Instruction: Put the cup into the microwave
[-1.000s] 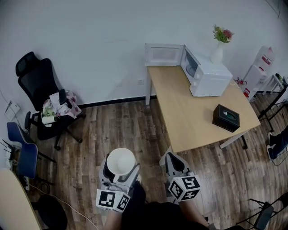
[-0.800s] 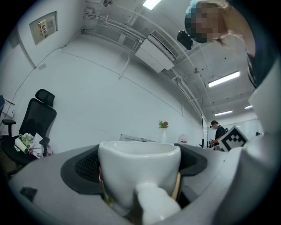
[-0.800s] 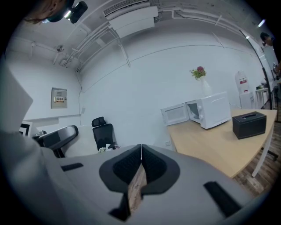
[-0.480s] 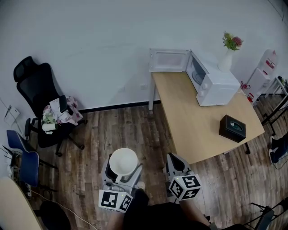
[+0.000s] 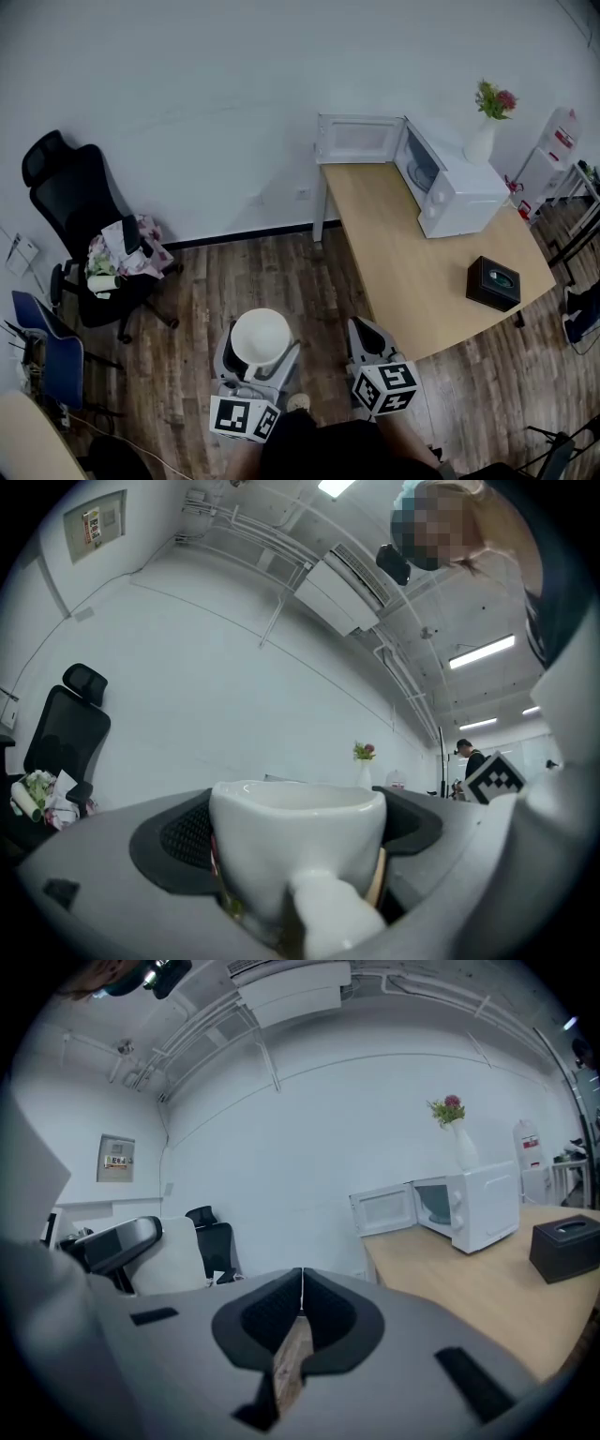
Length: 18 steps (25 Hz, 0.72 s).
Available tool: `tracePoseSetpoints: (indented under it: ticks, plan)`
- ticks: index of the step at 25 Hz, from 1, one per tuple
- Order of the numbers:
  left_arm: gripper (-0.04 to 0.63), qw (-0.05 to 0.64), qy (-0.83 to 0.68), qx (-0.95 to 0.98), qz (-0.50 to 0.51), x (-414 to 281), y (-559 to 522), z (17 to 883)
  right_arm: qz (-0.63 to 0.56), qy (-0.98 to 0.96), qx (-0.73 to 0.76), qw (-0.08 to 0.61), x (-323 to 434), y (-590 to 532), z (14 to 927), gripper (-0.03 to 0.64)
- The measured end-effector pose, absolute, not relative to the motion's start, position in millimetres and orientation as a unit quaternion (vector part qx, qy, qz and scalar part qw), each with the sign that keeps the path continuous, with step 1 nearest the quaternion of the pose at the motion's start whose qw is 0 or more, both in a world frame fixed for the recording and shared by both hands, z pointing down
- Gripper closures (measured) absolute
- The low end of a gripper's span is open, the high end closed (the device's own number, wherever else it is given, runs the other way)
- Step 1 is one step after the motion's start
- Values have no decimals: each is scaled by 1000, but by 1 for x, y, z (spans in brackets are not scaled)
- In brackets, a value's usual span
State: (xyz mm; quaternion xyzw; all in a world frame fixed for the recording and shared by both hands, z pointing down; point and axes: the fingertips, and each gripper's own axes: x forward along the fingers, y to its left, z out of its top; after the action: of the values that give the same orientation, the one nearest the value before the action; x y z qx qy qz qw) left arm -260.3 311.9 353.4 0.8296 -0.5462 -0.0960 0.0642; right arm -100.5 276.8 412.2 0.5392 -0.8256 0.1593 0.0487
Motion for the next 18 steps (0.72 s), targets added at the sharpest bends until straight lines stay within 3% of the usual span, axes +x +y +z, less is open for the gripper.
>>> tracePoseSetpoints:
  ticks: [18]
  plan:
    - [115, 58, -531, 842, -77, -294, 255, 362, 169, -814, 554, 57, -133, 221, 427, 623]
